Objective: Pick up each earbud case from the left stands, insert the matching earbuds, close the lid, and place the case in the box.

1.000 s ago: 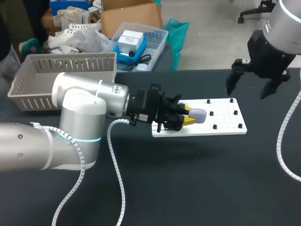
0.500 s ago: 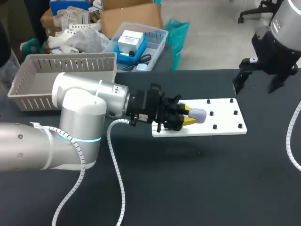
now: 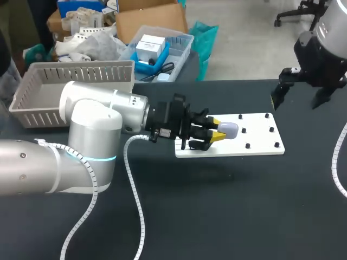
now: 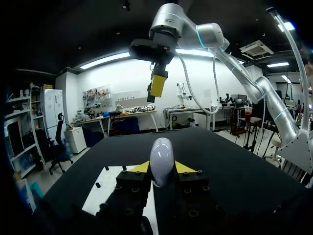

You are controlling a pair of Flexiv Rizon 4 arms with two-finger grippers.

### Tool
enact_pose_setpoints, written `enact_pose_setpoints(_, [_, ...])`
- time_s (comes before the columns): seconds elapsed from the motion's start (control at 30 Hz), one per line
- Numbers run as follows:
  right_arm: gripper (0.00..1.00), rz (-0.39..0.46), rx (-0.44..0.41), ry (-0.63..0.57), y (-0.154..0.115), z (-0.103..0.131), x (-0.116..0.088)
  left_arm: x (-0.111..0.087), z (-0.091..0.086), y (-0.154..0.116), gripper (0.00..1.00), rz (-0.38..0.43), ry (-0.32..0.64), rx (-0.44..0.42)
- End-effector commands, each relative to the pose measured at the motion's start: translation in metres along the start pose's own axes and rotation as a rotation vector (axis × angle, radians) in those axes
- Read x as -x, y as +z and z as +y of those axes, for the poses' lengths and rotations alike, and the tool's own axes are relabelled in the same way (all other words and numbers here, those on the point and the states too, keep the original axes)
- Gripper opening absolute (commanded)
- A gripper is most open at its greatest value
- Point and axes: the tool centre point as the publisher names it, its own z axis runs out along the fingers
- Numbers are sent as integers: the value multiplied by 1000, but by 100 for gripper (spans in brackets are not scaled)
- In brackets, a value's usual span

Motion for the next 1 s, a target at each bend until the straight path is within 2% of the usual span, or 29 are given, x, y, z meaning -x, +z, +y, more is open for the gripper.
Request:
enact_pose_setpoints(0.03, [100, -1, 1, 0, 0, 0, -1, 11, 0, -11, 0, 20, 15, 17])
enact_pose_setpoints(0.3, [100, -1, 1, 0, 0, 0, -1, 21, 4, -38, 0, 60, 25, 94])
enact_pose_setpoints(0.63, [100, -1, 1, 0, 0, 0, -1, 25, 2, -79, 0, 79, -12, 240])
enact_pose_setpoints(1.0, [100, -1, 1, 0, 0, 0, -1, 24, -23, -116, 0, 126, -75, 408])
